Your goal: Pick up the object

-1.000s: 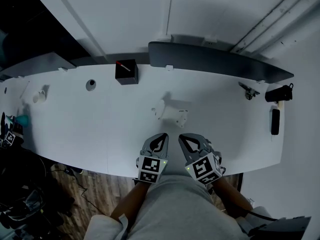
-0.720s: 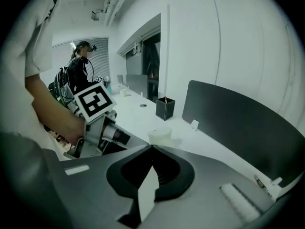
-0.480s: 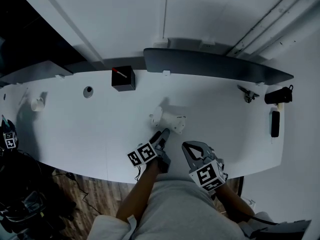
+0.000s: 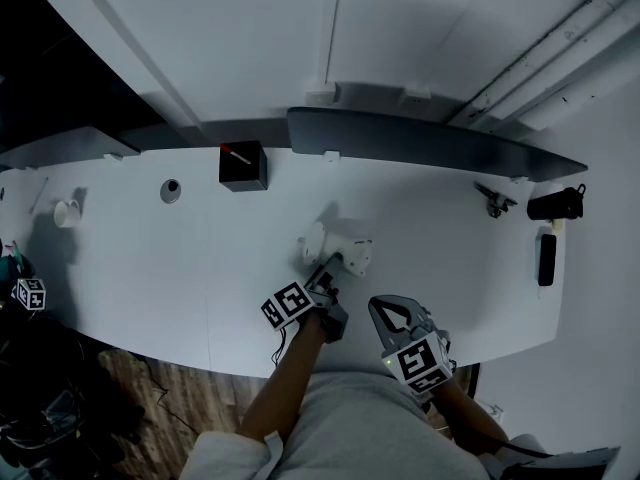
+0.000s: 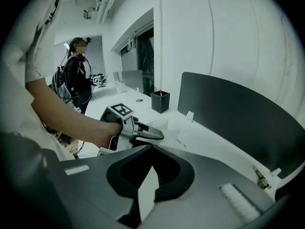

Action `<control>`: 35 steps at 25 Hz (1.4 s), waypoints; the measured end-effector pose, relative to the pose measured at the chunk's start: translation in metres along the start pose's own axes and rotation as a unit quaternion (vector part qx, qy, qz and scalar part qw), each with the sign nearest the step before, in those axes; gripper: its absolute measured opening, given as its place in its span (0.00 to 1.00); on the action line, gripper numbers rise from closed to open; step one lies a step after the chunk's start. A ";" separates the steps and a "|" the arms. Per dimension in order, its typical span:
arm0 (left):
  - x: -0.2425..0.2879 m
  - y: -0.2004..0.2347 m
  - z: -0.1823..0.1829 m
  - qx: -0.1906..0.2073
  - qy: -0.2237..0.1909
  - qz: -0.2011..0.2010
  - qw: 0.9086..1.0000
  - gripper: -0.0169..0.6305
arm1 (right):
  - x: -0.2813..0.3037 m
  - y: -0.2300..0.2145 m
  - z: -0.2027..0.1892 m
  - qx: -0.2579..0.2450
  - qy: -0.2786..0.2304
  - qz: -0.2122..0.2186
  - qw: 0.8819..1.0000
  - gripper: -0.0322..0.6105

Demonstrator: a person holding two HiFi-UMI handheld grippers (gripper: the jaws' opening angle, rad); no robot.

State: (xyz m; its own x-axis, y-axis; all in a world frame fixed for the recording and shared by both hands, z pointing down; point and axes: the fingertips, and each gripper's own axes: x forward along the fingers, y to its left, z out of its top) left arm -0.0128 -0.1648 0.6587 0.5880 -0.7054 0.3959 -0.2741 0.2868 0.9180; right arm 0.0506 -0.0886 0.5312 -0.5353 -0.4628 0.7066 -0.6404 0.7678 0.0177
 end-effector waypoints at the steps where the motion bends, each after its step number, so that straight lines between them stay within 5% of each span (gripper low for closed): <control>1: 0.002 0.000 0.003 -0.007 -0.005 -0.005 1.000 0.47 | 0.001 0.000 0.000 0.002 0.004 0.000 1.000 0.05; 10: 0.021 -0.011 0.011 -0.013 0.001 -0.070 0.997 0.38 | 0.010 -0.001 -0.001 0.013 0.014 0.001 1.000 0.05; 20: 0.003 -0.035 0.014 0.095 0.029 -0.127 0.987 0.29 | 0.010 -0.002 0.000 0.020 0.007 -0.004 1.000 0.05; 25: -0.021 -0.069 0.025 0.166 0.008 -0.167 0.972 0.27 | 0.003 -0.008 0.010 0.019 -0.023 -0.021 0.999 0.05; 27: -0.034 -0.091 0.029 0.218 -0.005 -0.182 0.959 0.27 | 0.000 -0.014 0.015 0.020 -0.038 -0.031 0.999 0.05; 30: -0.056 -0.130 0.031 0.321 -0.019 -0.200 0.926 0.27 | -0.006 -0.020 0.025 0.022 -0.063 -0.043 0.997 0.05; 33: -0.081 -0.166 0.027 0.432 -0.029 -0.204 0.878 0.27 | -0.014 -0.023 0.036 0.029 -0.095 -0.046 0.994 0.05; 35: -0.099 -0.186 0.020 0.509 -0.034 -0.206 0.835 0.27 | -0.021 -0.022 0.043 0.034 -0.119 -0.045 0.991 0.05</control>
State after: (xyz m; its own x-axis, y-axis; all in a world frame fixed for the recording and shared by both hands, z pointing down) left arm -0.0354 -0.1614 0.4486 0.7572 -0.6529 0.0185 -0.5843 -0.6644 0.4659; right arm 0.0525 -0.1152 0.4862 -0.5831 -0.6259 0.5180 -0.7229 0.6907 0.0208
